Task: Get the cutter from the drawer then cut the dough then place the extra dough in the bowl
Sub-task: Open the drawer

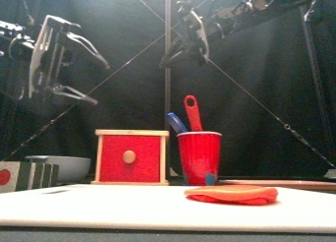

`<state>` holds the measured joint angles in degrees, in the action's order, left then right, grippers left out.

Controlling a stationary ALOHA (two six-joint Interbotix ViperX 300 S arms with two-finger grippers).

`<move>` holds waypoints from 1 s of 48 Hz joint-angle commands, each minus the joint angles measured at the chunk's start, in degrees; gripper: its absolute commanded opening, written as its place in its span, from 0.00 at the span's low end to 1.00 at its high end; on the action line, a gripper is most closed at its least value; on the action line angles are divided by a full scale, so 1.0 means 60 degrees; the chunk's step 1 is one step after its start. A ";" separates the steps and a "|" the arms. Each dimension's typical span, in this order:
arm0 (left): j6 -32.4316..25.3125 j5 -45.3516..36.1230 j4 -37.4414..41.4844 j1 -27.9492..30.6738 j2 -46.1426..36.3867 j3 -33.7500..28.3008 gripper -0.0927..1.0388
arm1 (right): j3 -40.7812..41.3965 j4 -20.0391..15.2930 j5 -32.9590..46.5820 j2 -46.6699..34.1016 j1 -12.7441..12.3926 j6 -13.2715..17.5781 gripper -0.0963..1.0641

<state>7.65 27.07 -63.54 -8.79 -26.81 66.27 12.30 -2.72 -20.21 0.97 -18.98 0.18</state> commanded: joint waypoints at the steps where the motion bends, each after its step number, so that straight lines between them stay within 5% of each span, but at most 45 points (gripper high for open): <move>1: 0.0103 0.0161 -0.0732 -0.0029 0.0601 -0.0542 0.99 | -0.1143 0.0044 -0.0820 -0.0674 -0.0425 -0.0073 0.12; 20: 0.0747 0.0293 -0.1816 0.0117 0.2358 -0.1406 0.99 | -0.2944 0.0586 -0.2139 -0.2783 -0.0615 -0.0103 0.12; 48: 0.0747 0.0308 -0.1729 0.1069 0.3984 -0.2358 0.98 | -0.3193 0.0894 -0.2725 -0.3560 -0.0586 -0.0103 0.12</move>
<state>12.13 28.74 -74.27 -2.81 -2.90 53.53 -5.63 2.64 -36.65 -21.53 -22.41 -0.44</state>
